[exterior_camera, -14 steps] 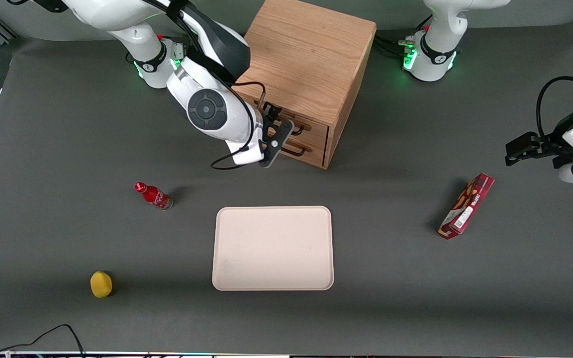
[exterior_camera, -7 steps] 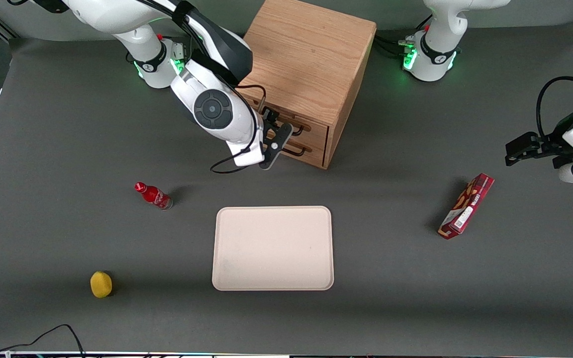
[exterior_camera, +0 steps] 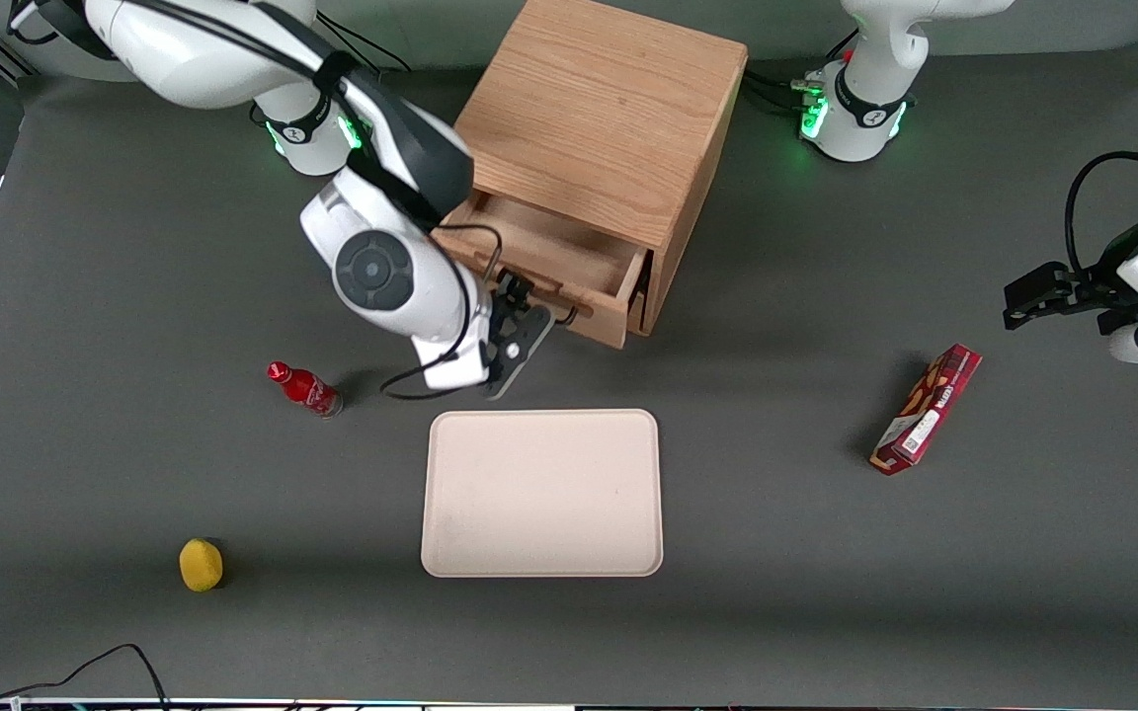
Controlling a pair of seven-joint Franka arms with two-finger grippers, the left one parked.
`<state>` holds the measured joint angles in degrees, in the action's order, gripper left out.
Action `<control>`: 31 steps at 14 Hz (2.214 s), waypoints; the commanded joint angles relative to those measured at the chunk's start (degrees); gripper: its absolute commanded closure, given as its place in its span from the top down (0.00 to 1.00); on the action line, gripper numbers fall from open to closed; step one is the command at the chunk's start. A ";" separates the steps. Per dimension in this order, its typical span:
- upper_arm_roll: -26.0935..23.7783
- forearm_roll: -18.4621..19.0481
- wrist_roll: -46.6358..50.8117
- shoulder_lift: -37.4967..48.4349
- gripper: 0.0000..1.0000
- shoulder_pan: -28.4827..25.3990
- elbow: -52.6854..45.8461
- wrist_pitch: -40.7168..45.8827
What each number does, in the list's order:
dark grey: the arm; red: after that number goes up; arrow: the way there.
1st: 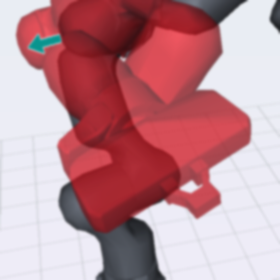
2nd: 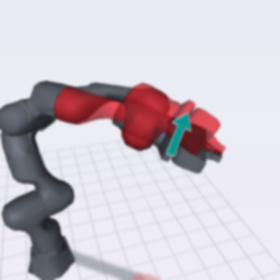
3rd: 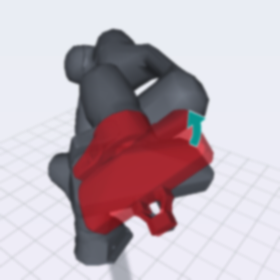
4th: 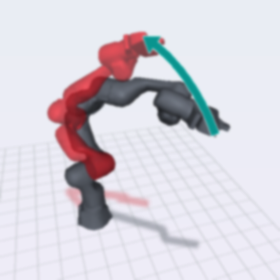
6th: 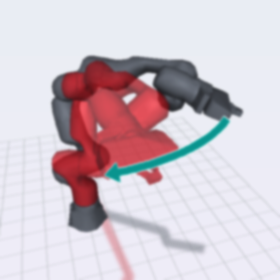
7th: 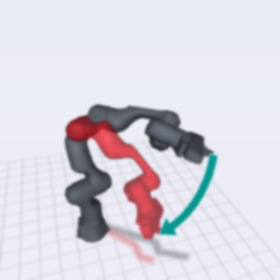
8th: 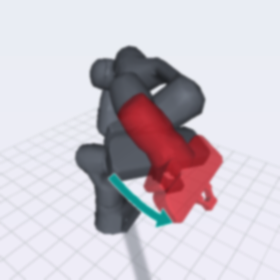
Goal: Open upper drawer
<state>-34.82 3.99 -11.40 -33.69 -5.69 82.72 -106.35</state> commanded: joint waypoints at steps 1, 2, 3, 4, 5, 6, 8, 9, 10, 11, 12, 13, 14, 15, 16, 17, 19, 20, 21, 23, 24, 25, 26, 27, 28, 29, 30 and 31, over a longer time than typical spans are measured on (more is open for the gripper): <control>-0.24 4.43 0.16 -5.68 1.00 -0.38 -8.97 4.65; 0.80 4.79 -2.11 -6.38 1.00 -0.46 -10.64 5.53; 2.29 4.54 -5.44 -6.74 1.00 -0.47 -12.57 6.32; 3.70 4.45 -7.91 -7.27 1.00 -0.38 -14.33 7.37; 5.02 4.44 -9.76 -7.53 1.00 -0.38 -15.82 7.56; 6.68 4.44 -10.91 -7.88 1.00 -0.38 -17.40 7.56; 8.54 4.44 -11.19 -9.37 1.00 -0.38 -23.19 9.57; 8.63 4.36 -11.19 -9.99 1.00 -0.29 -26.53 11.06; 8.63 4.36 -11.01 -9.82 1.00 -0.38 -28.21 12.29; 8.37 4.36 -10.84 -9.12 1.00 -0.38 -28.58 13.44; 8.20 3.66 -10.75 -7.72 1.00 -0.38 -28.76 15.01; 8.11 2.35 -10.57 -5.45 1.00 -0.38 -28.67 16.16; 8.28 -0.45 -10.22 -2.29 1.00 -0.20 -28.67 17.39; 8.72 -3.52 -8.57 1.83 1.00 0.49 -28.58 18.79; 8.98 -3.90 -4.72 5.96 1.00 0.76 -28.15 19.85; 10.46 -4.34 1.50 9.31 1.00 0.94 -27.79 21.95; 13.45 -3.74 16.43 13.98 1.00 1.03 -27.70 29.15; 15.73 -3.73 21.72 15.74 1.00 1.20 -27.36 31.18; 18.45 -4.08 25.08 16.89 1.00 1.29 -26.48 32.77; 26.17 -4.08 24.94 17.69 1.00 1.64 -26.21 40.47; 29.69 -3.73 24.76 18.21 1.00 1.56 -25.86 44.69; 31.99 -4.34 23.98 18.74 1.00 1.64 -23.77 47.43; 32.71 -4.08 24.67 22.05 1.00 2.08 -18.09 46.76; 33.67 -3.91 24.94 26.78 1.00 2.26 -9.16 40.75; 35.34 -4.43 25.29 32.92 1.00 2.26 2.07 33.30; 35.96 -4.43 25.29 37.94 1.00 2.17 12.97 25.31; 35.97 -4.43 25.29 42.52 1.00 2.17 21.69 18.61; 35.88 -4.43 25.46 45.00 1.00 1.91 27.61 14.20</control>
<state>0.52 0.30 11.68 -3.29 -2.57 85.27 -79.76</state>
